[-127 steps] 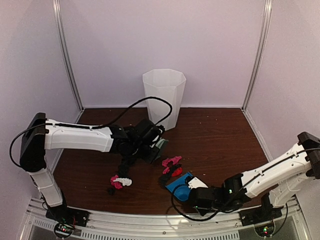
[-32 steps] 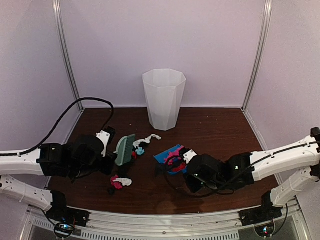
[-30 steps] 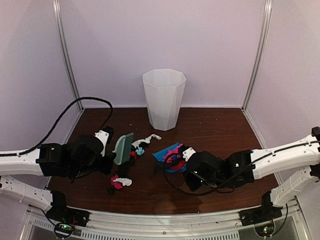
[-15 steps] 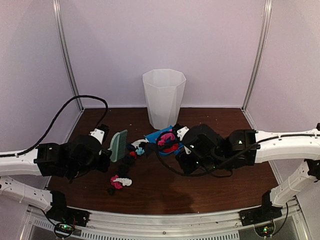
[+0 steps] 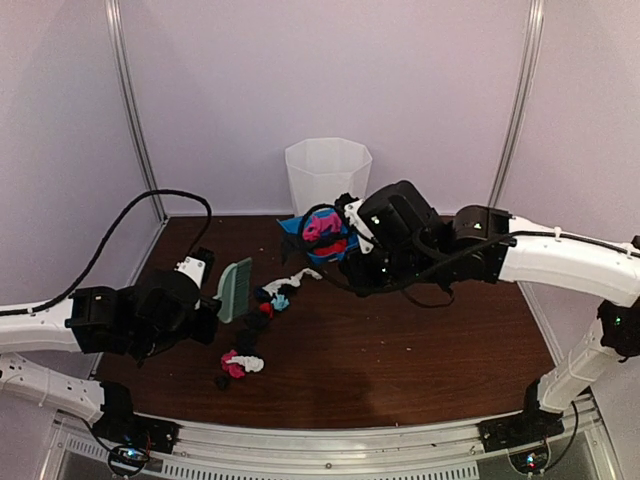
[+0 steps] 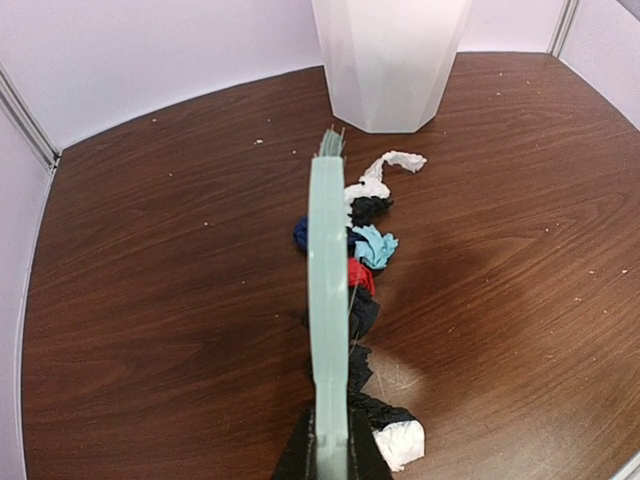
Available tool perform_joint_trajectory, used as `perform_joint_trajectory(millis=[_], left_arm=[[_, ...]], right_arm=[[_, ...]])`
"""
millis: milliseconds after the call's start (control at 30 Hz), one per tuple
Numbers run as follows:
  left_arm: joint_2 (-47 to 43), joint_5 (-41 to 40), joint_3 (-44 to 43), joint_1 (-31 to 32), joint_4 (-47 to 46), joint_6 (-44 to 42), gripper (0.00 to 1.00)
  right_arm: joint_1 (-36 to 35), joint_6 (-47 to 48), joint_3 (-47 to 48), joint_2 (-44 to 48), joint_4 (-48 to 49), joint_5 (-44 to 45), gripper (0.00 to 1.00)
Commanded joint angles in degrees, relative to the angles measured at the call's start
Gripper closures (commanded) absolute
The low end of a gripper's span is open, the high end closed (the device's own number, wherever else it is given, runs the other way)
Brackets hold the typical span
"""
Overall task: Sweep away the paper scraps from the table
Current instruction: Dump the paper scraps into the trash bin.
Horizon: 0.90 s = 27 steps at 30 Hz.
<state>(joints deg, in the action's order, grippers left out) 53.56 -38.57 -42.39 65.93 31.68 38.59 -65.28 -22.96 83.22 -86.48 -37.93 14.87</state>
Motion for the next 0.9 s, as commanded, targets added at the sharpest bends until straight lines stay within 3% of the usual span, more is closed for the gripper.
perform_joint_trajectory(millis=[0,867], left_arm=[[-0.9,-1.1,0.6,-0.4,-0.9,0.8,1.00],[-1.4,-0.3,2.1,-0.4,-2.1,0.8,1.00]], right_arm=[[3.2,2.4,6.8,-3.5,-2.9,-1.7,1.00],[16.0,6.6,44.7,-28.0,-8.5,-11.7,1.00]])
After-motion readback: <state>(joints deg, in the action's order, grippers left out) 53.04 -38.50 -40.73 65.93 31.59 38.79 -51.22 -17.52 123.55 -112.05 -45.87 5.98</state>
